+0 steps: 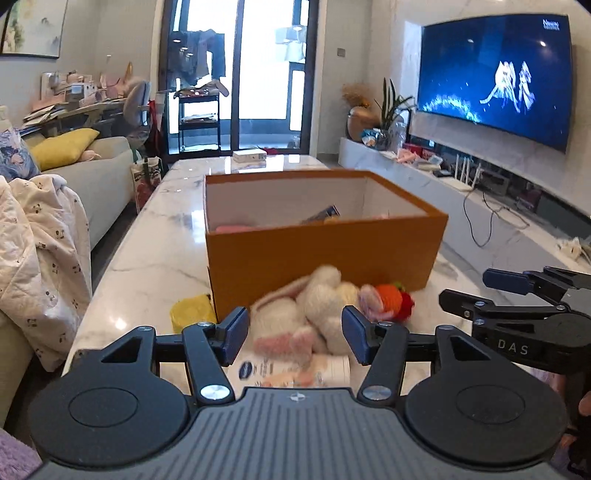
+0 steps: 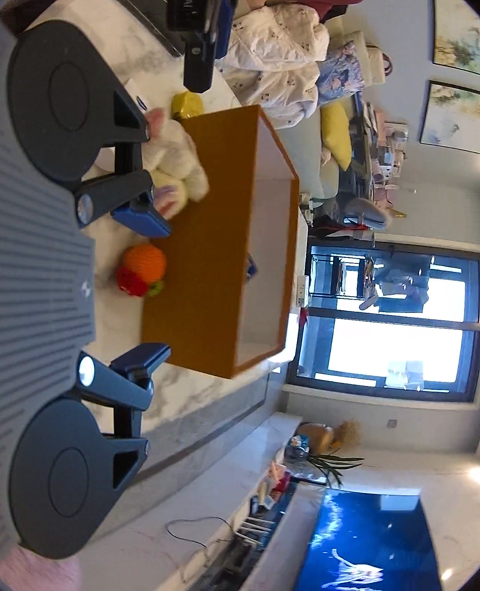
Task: Organize objects
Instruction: 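Grasp the cream crochet bunny with the left tool while the right grasps the orange crochet fruit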
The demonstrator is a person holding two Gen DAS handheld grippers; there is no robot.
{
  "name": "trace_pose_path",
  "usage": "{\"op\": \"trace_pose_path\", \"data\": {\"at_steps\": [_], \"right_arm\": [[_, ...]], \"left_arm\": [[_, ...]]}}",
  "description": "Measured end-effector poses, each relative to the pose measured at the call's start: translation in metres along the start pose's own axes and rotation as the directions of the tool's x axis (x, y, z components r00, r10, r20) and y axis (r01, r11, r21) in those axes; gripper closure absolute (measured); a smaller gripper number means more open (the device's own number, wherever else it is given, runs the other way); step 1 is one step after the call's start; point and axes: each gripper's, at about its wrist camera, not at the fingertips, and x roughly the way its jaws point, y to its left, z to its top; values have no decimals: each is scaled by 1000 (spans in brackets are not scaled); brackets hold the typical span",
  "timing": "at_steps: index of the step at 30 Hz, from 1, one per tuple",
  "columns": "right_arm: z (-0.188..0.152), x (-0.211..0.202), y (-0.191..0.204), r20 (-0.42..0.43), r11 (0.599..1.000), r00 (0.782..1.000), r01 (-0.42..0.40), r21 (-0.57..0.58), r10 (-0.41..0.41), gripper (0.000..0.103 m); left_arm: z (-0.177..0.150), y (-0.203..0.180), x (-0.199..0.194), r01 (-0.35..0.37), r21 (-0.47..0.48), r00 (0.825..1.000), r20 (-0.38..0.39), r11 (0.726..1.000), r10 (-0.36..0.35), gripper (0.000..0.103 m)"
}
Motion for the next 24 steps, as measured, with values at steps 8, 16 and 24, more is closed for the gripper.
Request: {"op": "trace_pose_path", "data": {"at_steps": [8,16,24], "right_arm": [[-21,11,9,-34,999,999,-42,-16,42,35],[-24,12,8,-57,999,998,-32,-13,32,35],[-24,22,-5,-79,998,997,-21,63,26,35]], "left_arm": [[-10,-12,12,-15,38,1000,-3,999,16,34],[-15,-31,38,-44,94,999,7,995,44,28],[-16,-50,67,-91,247,995,-4,965,95,26]]}}
